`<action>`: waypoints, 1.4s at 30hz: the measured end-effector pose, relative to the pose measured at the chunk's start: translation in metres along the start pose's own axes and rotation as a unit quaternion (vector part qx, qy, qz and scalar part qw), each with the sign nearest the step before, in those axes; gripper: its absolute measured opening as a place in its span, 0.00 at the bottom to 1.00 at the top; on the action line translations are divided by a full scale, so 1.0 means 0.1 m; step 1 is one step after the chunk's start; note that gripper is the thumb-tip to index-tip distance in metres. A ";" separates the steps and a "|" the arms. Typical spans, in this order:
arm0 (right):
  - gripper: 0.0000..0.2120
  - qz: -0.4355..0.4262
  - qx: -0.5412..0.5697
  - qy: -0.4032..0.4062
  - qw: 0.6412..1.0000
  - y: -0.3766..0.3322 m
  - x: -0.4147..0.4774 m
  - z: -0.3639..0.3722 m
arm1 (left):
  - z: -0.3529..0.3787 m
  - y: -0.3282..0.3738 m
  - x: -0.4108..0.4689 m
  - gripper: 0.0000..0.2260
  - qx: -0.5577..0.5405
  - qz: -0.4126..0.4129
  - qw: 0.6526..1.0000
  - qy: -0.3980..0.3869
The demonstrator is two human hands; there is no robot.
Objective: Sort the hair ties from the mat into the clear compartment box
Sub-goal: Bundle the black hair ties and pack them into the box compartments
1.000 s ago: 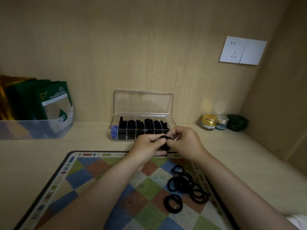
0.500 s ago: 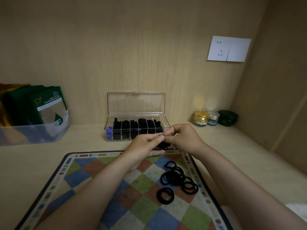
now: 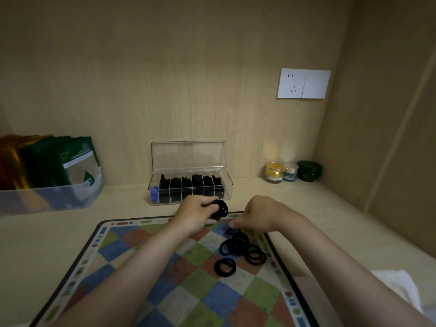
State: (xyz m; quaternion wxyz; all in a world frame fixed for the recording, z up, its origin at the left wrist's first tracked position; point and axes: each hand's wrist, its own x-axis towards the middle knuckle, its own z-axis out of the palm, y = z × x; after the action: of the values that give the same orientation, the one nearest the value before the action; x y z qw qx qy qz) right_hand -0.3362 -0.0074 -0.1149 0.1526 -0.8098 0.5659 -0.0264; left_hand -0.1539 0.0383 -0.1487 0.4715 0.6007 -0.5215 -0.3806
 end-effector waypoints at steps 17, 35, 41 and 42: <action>0.04 -0.098 0.331 0.139 0.928 -0.18 -0.10 0.11 | -0.01 0.03 -0.20 0.11 -0.105 -0.015 0.994 -0.019; 0.11 -0.044 0.477 0.114 0.871 -0.24 0.21 -0.04 | -0.14 0.25 0.19 0.14 -0.137 0.027 0.987 -0.082; 0.13 -0.043 0.537 0.025 0.842 -0.19 0.38 -0.16 | -0.18 0.34 0.45 0.09 -0.144 0.034 0.988 -0.054; 0.13 -0.037 0.547 0.020 0.836 -0.18 0.43 -0.20 | -0.19 0.36 0.50 0.09 -0.151 0.037 0.986 -0.053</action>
State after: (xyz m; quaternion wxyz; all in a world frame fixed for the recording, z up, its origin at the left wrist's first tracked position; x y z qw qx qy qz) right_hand -0.3093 -0.0455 -0.0967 0.5585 -0.6139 0.4320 -0.3529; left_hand -0.1376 -0.0082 -0.1069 0.5423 0.4818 -0.5040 -0.4689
